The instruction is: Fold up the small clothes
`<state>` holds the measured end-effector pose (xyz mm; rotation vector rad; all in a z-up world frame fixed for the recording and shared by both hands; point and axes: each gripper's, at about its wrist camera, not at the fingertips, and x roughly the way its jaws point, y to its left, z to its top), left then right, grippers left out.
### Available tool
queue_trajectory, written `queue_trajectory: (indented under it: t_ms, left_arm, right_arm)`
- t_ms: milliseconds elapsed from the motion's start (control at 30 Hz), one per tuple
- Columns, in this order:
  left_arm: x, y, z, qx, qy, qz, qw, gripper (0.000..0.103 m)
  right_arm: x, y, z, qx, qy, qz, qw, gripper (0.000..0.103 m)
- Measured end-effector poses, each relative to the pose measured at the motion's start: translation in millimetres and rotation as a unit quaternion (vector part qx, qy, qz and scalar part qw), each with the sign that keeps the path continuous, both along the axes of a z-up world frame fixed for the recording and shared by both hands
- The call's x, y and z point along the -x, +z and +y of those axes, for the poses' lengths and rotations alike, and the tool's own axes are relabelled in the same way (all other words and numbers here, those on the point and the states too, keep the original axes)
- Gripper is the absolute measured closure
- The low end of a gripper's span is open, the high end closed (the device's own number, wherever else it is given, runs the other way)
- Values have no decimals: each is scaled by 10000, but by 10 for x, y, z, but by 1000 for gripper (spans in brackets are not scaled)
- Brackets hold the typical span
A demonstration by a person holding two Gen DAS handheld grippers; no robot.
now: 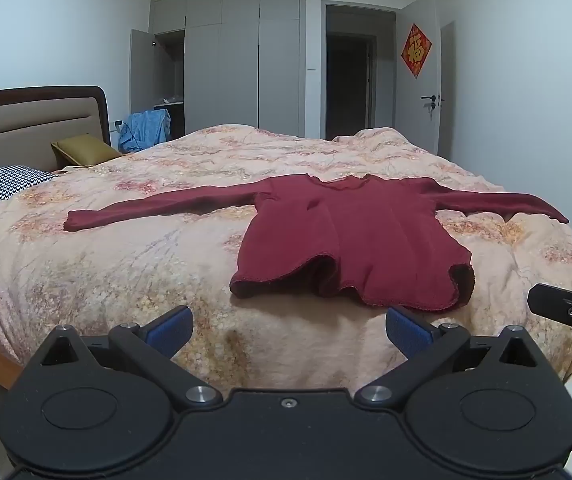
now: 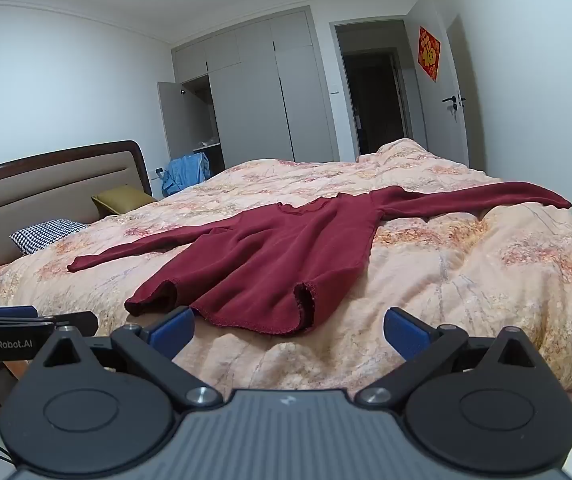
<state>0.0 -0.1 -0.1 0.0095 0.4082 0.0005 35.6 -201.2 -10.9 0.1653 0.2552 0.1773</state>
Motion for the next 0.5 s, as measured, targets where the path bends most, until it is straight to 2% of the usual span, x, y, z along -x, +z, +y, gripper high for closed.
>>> queue_trajectory:
  t_ms: [500]
  left_arm:
    - [-15, -34, 55, 3, 17, 13, 10000, 1]
  right_arm:
    - [-5, -2, -5, 0, 11, 21, 10000, 0]
